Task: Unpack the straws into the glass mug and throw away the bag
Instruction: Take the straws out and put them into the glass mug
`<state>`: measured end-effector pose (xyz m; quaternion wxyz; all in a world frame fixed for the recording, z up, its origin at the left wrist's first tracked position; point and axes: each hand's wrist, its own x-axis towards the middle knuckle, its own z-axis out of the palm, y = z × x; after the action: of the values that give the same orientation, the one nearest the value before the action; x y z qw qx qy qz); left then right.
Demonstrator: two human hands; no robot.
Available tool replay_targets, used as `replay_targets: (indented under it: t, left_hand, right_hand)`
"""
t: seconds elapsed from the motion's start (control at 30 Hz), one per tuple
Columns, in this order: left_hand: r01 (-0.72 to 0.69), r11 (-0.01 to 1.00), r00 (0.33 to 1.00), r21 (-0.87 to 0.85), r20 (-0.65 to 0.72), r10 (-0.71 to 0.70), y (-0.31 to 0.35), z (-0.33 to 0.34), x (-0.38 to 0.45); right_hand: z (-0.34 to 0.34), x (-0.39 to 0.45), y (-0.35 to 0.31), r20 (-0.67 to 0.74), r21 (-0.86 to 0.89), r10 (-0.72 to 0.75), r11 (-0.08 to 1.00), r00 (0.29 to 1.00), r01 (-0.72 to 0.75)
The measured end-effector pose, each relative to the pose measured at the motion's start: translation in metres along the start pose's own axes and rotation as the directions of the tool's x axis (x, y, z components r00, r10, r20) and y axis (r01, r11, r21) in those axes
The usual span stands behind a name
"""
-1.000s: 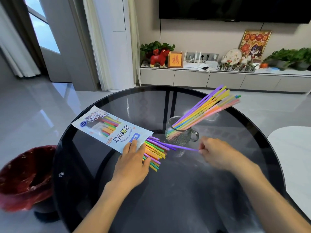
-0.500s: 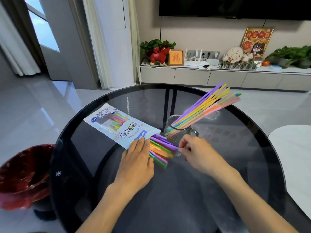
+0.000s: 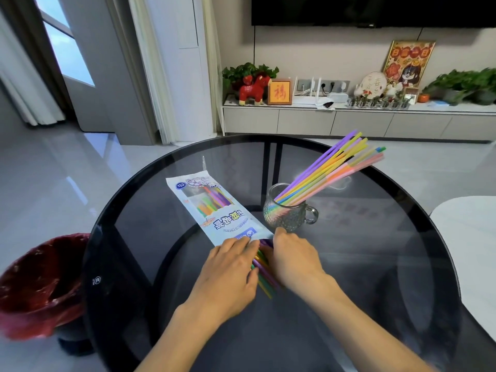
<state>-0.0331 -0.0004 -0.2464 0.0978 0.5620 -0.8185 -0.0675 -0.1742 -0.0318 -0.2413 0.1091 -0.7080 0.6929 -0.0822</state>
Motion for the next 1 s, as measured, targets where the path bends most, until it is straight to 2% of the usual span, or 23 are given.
replay_targets:
  t: [0.13, 0.3, 0.5, 0.63, 0.73, 0.83, 0.93, 1.0]
  left_hand:
    - [0.006, 1.0, 1.0, -0.009, 0.025, -0.005, 0.0, 0.001, 0.0]
    - [0.04, 0.999, 0.997, -0.032, 0.062, -0.038, -0.001, 0.006, 0.001]
    - [0.145, 0.989, 0.988, -0.028, 0.063, -0.143, -0.006, 0.007, 0.006]
    - [0.239, 0.971, 0.971, -0.003, 0.017, -0.239, -0.016, 0.007, 0.01]
    - [0.279, 0.96, 0.96, -0.004, 0.004, -0.279, -0.023, 0.008, 0.012]
    - [0.308, 0.951, 0.951, 0.013, -0.016, -0.308, -0.028, 0.01, 0.012]
    - [0.357, 0.934, 0.934, -0.003, -0.024, -0.357, -0.034, 0.01, 0.013]
    - [0.37, 0.929, 0.929, -0.005, -0.025, -0.37, -0.037, 0.01, 0.014]
  right_hand:
    - [-0.001, -0.001, -0.001, -0.01, -0.114, 0.028, 0.993, 1.0, -0.029]
    - [-0.01, -0.004, -0.002, 0.028, -0.25, -0.003, 0.968, 1.0, 0.01]
    - [-0.019, -0.005, 0.009, 0.066, -0.26, -0.068, 0.962, 0.996, 0.083]
    - [-0.027, 0.001, 0.022, 0.095, -0.173, -0.083, 0.98, 0.992, 0.098]
    - [-0.035, 0.005, 0.034, 0.173, -0.024, -0.069, 0.997, 0.982, 0.075]
    - [-0.048, 0.007, 0.049, 0.247, 0.021, -0.102, 0.995, 0.964, 0.1]
    - [-0.073, 0.004, 0.072, 0.25, 0.09, -0.128, 0.99, 0.96, 0.108]
    - [-0.091, -0.003, 0.091, 0.242, 0.201, -0.097, 0.978, 0.965, 0.048]
